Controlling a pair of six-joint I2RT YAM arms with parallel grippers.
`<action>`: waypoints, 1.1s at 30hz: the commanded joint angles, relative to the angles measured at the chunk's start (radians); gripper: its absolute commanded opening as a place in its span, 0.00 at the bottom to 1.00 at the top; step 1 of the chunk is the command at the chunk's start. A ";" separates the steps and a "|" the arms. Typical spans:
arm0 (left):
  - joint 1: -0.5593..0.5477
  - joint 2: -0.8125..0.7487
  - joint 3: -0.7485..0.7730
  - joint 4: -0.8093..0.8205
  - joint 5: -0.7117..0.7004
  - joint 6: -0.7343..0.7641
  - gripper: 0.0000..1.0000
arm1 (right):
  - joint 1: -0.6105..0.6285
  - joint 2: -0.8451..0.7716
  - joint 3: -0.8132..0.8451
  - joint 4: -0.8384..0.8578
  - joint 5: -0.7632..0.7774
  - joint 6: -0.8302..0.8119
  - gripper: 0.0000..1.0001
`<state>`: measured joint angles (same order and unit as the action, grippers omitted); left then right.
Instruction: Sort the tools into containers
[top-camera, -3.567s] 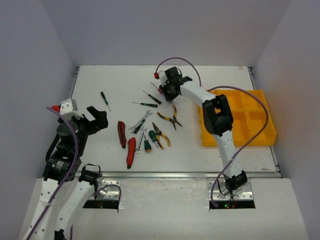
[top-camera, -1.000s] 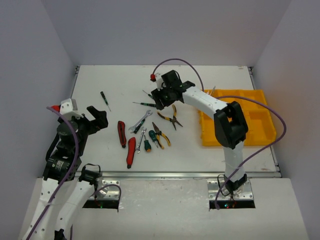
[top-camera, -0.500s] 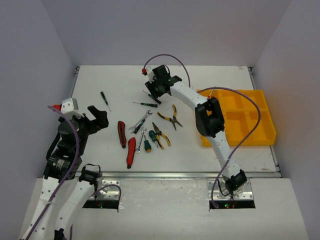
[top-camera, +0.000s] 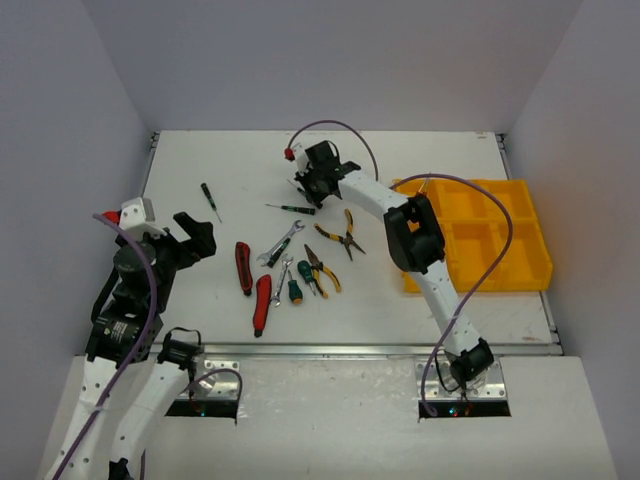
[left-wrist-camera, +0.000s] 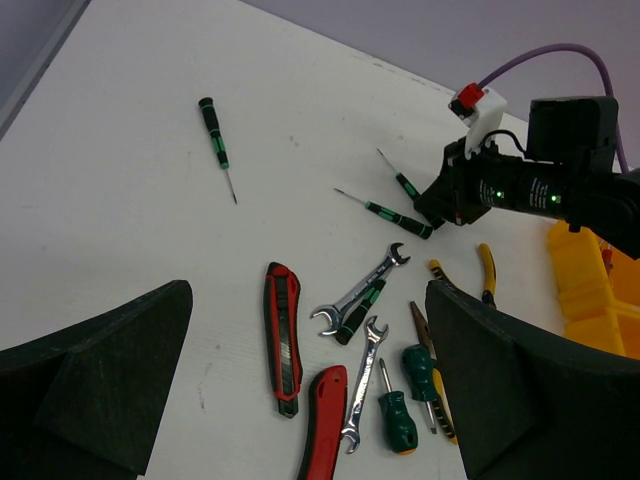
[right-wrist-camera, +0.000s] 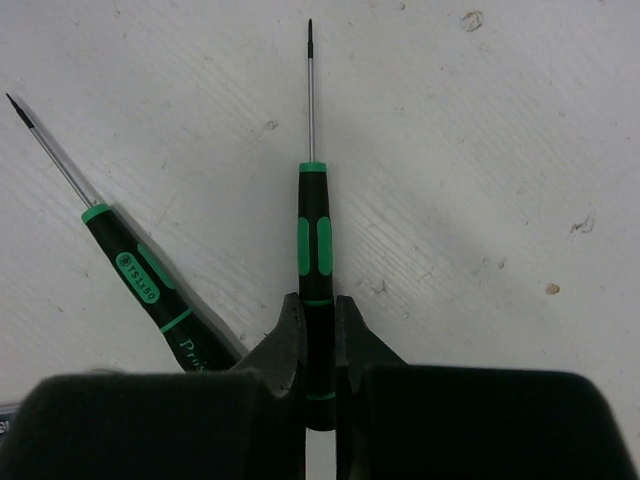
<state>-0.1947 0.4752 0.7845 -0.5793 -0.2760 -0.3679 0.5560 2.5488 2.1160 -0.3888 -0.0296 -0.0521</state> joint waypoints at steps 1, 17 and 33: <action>0.006 -0.011 -0.002 0.044 0.006 0.007 1.00 | -0.013 -0.101 -0.075 0.045 0.050 0.008 0.00; 0.006 -0.017 -0.004 0.052 0.026 0.011 1.00 | -0.517 -0.766 -0.619 0.041 0.189 0.390 0.00; 0.005 0.014 0.001 0.048 0.024 0.011 1.00 | -0.688 -0.595 -0.677 0.041 0.209 0.456 0.12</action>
<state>-0.1947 0.4763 0.7834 -0.5720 -0.2607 -0.3679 -0.1326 1.9727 1.4025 -0.3811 0.1772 0.3586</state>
